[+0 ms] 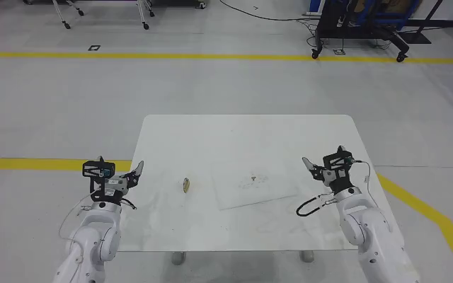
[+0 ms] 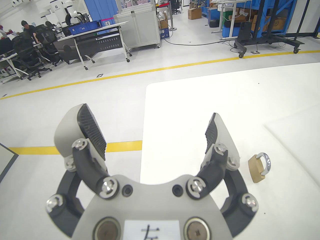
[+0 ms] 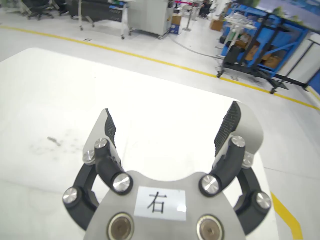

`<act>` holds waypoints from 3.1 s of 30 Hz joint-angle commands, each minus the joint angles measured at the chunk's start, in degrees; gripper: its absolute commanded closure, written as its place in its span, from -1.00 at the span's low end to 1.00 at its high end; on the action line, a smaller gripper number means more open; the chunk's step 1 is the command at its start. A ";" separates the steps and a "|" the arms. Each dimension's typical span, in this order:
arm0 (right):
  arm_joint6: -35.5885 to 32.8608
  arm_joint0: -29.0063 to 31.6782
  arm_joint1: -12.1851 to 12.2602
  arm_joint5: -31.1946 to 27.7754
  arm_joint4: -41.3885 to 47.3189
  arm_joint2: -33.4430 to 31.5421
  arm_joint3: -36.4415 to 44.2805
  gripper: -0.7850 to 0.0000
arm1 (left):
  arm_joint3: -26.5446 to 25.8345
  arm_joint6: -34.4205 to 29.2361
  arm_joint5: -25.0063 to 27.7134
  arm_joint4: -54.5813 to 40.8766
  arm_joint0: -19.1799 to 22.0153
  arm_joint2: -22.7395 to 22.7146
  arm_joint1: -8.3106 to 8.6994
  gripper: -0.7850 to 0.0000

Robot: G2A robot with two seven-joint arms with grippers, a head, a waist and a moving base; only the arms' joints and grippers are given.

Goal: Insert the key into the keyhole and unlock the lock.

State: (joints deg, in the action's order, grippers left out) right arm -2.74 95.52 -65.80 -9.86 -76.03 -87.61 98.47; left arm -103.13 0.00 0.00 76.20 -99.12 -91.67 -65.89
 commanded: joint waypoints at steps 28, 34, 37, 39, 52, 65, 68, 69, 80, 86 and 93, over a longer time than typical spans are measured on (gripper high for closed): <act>-2.52 -20.19 -1.16 -38.18 0.96 18.86 -23.36 -1.00 | 0.00 0.00 0.00 0.00 0.00 0.00 0.00 -1.00; 1.02 -25.01 -1.15 -40.36 -4.20 20.80 -28.05 -0.91 | 0.00 0.00 0.00 0.00 0.00 0.00 0.00 -1.00; 1.74 -25.70 -1.15 -36.91 -9.09 22.03 -27.11 -0.40 | 0.00 0.00 0.00 0.00 0.00 0.00 0.00 -1.00; 2.42 -25.82 -1.17 -34.75 -11.86 22.94 -26.48 0.04 | 0.00 0.00 0.00 0.00 0.00 0.00 0.00 -1.00; 3.72 -28.58 -1.16 -33.60 -18.37 26.23 -28.44 0.31 | 0.00 0.00 0.00 0.00 0.00 0.00 0.00 -1.00; 3.51 -29.46 -0.85 -34.90 -18.79 26.97 -28.95 1.00 | 0.00 0.00 0.00 0.00 0.00 0.00 0.00 -1.00; 4.12 -28.96 -0.61 -34.97 -19.14 26.74 -28.00 1.00 | 0.00 0.00 0.00 0.00 0.00 0.00 0.00 -1.00; 4.43 -28.73 -0.50 -34.91 -19.23 26.55 -27.56 1.00 | 0.00 0.00 0.00 0.00 0.00 0.00 0.00 -1.00; 7.81 -24.38 1.13 -34.13 -19.34 22.61 -21.70 1.00 | 0.00 0.00 0.00 0.00 0.00 0.00 0.00 -1.00; 7.79 -24.06 1.24 -34.26 -19.13 22.30 -21.34 1.00 | 0.00 0.00 0.00 0.00 0.00 0.00 0.00 -1.00; 7.79 -24.06 1.24 -34.26 -19.13 22.30 -21.34 1.00 | 0.00 0.00 0.00 0.00 0.00 0.00 0.00 -1.00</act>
State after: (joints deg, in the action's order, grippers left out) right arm 5.05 71.46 -64.56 -44.12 -95.15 -65.31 77.12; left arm -103.13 0.00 0.00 76.20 -99.12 -91.67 -65.89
